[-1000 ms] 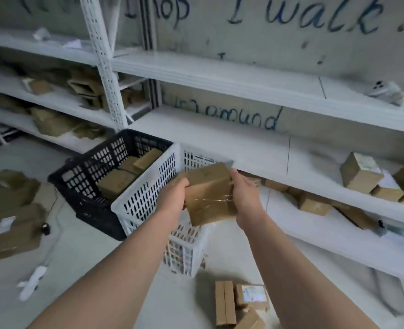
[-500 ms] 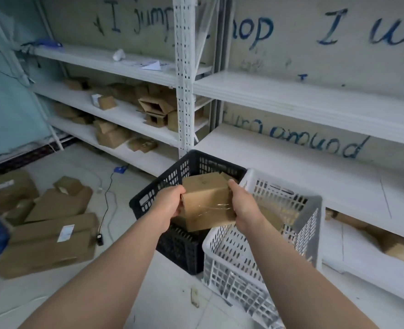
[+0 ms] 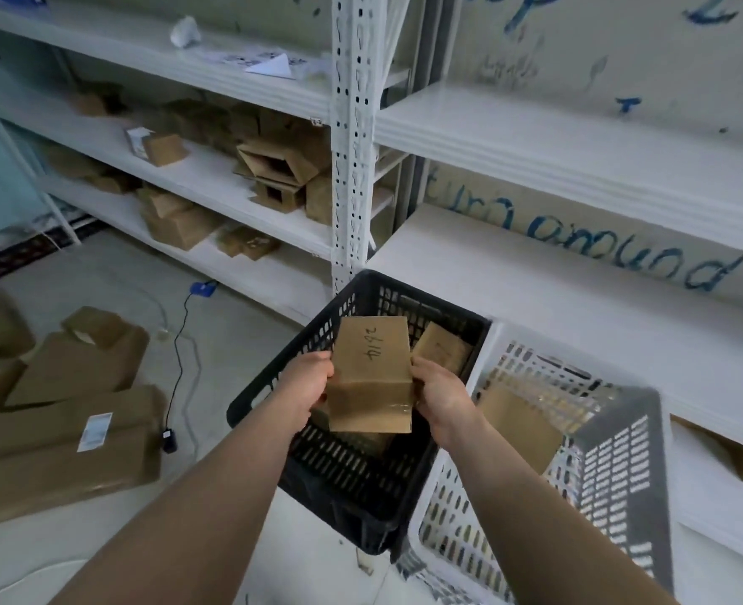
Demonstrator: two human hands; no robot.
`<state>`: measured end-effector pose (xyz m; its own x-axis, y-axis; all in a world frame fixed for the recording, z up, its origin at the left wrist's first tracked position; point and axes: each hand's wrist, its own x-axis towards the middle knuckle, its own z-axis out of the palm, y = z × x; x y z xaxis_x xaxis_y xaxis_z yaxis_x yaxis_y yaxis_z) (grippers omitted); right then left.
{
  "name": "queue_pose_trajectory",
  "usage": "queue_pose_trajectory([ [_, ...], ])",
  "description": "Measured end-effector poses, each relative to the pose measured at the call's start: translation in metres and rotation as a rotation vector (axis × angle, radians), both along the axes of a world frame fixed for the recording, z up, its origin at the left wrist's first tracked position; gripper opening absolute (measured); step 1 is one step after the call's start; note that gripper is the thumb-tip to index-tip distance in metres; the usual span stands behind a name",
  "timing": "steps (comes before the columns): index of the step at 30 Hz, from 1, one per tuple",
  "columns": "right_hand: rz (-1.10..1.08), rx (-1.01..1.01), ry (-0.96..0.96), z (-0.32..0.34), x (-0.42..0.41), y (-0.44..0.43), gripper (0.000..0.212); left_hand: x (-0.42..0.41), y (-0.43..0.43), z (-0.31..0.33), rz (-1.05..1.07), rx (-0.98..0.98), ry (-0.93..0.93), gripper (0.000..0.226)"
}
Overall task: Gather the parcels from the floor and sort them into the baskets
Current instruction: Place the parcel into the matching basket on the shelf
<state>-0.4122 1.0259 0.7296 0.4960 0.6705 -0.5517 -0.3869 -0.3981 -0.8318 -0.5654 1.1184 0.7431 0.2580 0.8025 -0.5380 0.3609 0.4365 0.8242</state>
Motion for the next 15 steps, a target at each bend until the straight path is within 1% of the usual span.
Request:
queue_pose_trajectory([
  [3, -0.015, -0.052, 0.047, -0.016, 0.014, 0.024, 0.027, 0.013, 0.026, -0.014, -0.017, -0.013, 0.029, 0.046],
  [6, -0.034, -0.110, 0.069, -0.031, 0.027, 0.048, 0.027, 0.025, 0.055, -0.031, -0.054, -0.037, 0.063, 0.048],
  [10, -0.086, -0.149, 0.103, -0.044, 0.038, 0.079, 0.025, 0.043, 0.095, -0.057, -0.152, -0.074, 0.072, 0.045],
  [12, -0.119, -0.175, 0.098, -0.054, 0.043, 0.097, 0.025, 0.053, 0.119, -0.070, -0.182, -0.099, 0.074, 0.046],
  [15, -0.180, -0.241, 0.084, -0.067, 0.048, 0.122, 0.028, 0.067, 0.149, -0.081, -0.231, -0.137, 0.079, 0.042],
])
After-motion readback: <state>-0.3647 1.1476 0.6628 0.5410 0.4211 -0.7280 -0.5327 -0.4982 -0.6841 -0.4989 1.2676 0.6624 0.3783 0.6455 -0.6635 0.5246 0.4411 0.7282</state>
